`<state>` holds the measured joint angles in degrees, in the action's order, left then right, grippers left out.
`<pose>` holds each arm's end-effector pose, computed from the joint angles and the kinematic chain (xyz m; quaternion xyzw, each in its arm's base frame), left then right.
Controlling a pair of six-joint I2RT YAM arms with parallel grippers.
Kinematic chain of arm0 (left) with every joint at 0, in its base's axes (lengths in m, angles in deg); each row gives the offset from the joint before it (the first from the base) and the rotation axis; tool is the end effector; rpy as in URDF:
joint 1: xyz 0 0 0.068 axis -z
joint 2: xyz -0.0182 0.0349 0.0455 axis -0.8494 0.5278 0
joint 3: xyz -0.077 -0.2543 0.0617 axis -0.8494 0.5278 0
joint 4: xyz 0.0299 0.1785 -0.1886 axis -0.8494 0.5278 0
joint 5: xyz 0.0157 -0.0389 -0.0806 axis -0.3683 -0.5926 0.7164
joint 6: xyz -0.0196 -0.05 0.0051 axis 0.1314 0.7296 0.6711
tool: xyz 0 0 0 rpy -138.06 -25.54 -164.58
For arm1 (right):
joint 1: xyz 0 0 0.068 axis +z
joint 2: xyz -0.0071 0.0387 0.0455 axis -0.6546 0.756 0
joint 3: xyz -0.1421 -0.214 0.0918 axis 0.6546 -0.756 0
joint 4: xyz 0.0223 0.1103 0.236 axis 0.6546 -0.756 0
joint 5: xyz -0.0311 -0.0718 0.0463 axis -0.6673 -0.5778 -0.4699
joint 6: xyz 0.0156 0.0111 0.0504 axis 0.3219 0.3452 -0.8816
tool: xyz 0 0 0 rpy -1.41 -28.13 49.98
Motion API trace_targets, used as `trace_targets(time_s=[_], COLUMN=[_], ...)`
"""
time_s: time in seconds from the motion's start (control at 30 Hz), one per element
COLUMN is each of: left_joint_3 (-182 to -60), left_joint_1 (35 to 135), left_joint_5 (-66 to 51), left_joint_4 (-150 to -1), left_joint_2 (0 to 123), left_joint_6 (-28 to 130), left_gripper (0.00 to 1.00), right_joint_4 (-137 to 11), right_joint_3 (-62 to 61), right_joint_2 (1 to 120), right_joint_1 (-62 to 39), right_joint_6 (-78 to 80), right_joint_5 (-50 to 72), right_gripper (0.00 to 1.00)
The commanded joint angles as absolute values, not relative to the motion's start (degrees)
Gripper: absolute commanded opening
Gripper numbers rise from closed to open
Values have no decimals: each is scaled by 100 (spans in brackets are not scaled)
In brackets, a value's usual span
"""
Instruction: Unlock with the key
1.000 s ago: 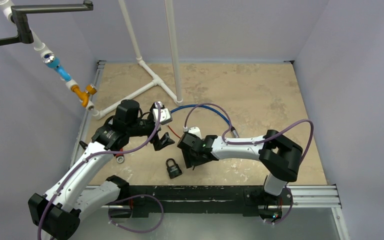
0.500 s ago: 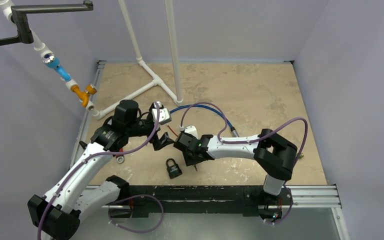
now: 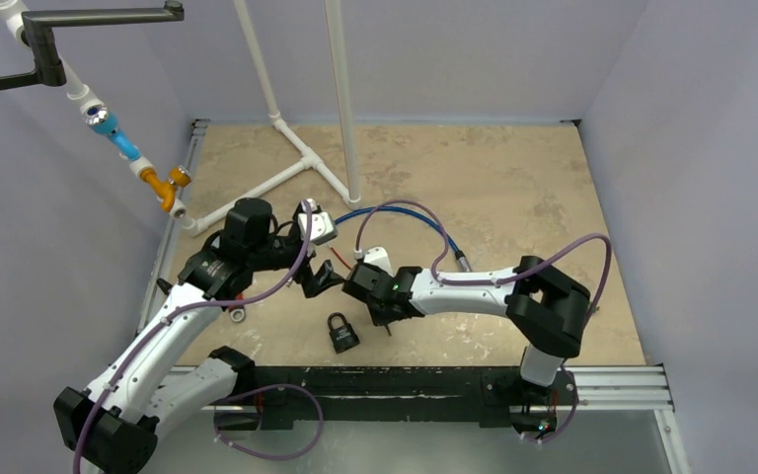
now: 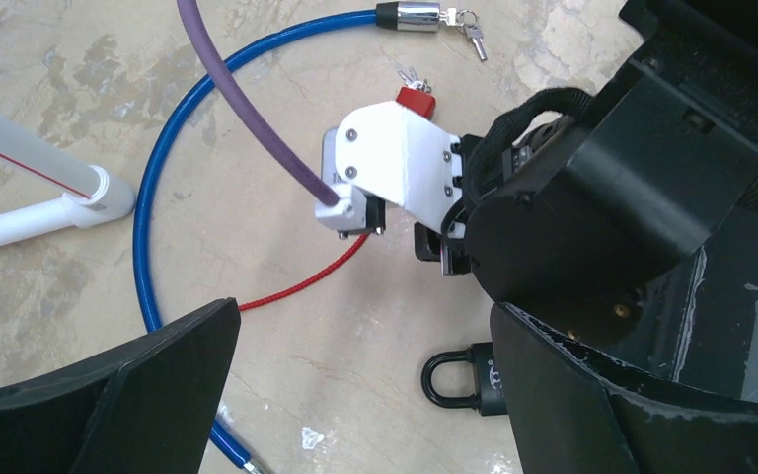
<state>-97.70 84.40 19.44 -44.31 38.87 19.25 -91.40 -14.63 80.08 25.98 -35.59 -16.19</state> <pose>0.1646 -0.1042 0.3126 0.4639 0.7104 -0.2895 0.4430 0.1426 0.3042 0.1651 -0.1643 0.9547 0.0613 0.2405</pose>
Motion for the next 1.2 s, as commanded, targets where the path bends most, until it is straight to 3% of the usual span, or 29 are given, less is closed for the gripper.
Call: trace_targets(time_s=[0.0,0.3,0.6,1.0,1.17], left_joint_3=[-9994,-10052,-9336,-9189,-9266], left_joint_1=[8362,8072,8139,8765,8766], left_joint_5=[1868,2469,3082,1882,1737], left_joint_4=[-4800,-5247,-6710,-7609,-7677], left_joint_2=[3798,3838,3755,4227,4329], left_joint_6=[2698,4738,5765,5812,5778], left_gripper=[100,100,100,100,84], right_joint_4=[-9261,-9083,-8521,-7967,-7801], right_joint_3=[-1146,-662,-274,-111,-81], right_joint_2=[7315,5847,5452,5489,5498], right_joint_1=[2413,2083,2107,2333,2462], right_joint_6=[-3401,-3336,-3532,-3631,-3690], right_joint_5=[-2035,-2430,-3222,-3478,-3483], right_gripper=[0,0,0,0,0])
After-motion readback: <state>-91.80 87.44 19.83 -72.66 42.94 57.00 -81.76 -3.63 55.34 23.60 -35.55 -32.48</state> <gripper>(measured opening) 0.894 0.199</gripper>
